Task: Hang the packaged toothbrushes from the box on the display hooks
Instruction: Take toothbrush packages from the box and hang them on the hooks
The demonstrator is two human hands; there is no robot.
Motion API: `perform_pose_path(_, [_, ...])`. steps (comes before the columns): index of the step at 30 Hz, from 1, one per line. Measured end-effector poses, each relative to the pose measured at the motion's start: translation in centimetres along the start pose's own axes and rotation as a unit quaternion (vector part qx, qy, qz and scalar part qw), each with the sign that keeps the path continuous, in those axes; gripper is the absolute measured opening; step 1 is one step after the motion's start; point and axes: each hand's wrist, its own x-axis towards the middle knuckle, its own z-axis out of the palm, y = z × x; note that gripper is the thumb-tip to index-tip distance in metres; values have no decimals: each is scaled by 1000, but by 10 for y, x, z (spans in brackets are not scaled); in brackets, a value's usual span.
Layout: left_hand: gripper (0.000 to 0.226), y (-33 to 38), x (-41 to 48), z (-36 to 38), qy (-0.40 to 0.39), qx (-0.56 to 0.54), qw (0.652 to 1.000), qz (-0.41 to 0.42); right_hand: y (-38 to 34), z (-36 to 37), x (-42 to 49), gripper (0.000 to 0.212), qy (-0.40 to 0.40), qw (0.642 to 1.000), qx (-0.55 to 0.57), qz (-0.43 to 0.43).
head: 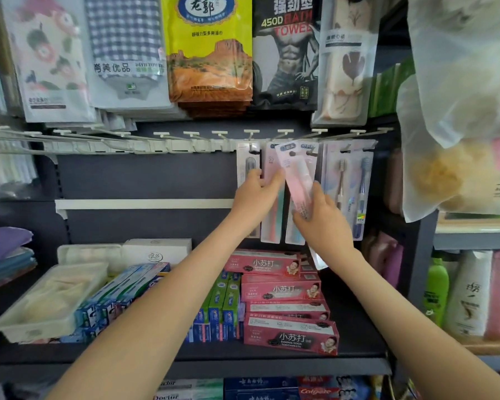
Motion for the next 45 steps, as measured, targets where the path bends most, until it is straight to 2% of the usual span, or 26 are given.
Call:
perform_pose_path(2, [65,-12,4,-4,30,119,989,77,9,-4,7,70,-1,999,-26,18])
perform_pose_path(5, [75,-31,15,-7,20,295,943,154,20,-6,19,68,-10,998,-59,30])
perform_pose_path(8, [85,-41,29,-3,7,418,891,177,25,-6,33,69,-16,996,-80,31])
perform_pose_path(11, [94,-42,40,5,-3,468,868,167,27,-2,42,74,-20,994,-97,38])
perform_pose_path(18, [103,-47,57,23,1,510,847,150,33,18,49,80,-22,997,-51,57])
perform_pose_path(28, [102,-63,63,39,29,510,848,141,25,27,60,82,-37,996,-34,75])
perform_pose_path(33, [97,-64,62,44,41,514,844,147,18,35,52,84,-18,995,43,89])
perform_pose_path(37, [92,-65,59,44,45,513,845,144,19,39,44,85,13,994,86,70])
perform_pose_path(41, [92,-64,57,41,52,510,846,143,23,39,43,88,35,996,73,42])
perform_pose_path(45, [95,-63,56,42,47,515,844,144,27,40,48,90,19,997,47,57])
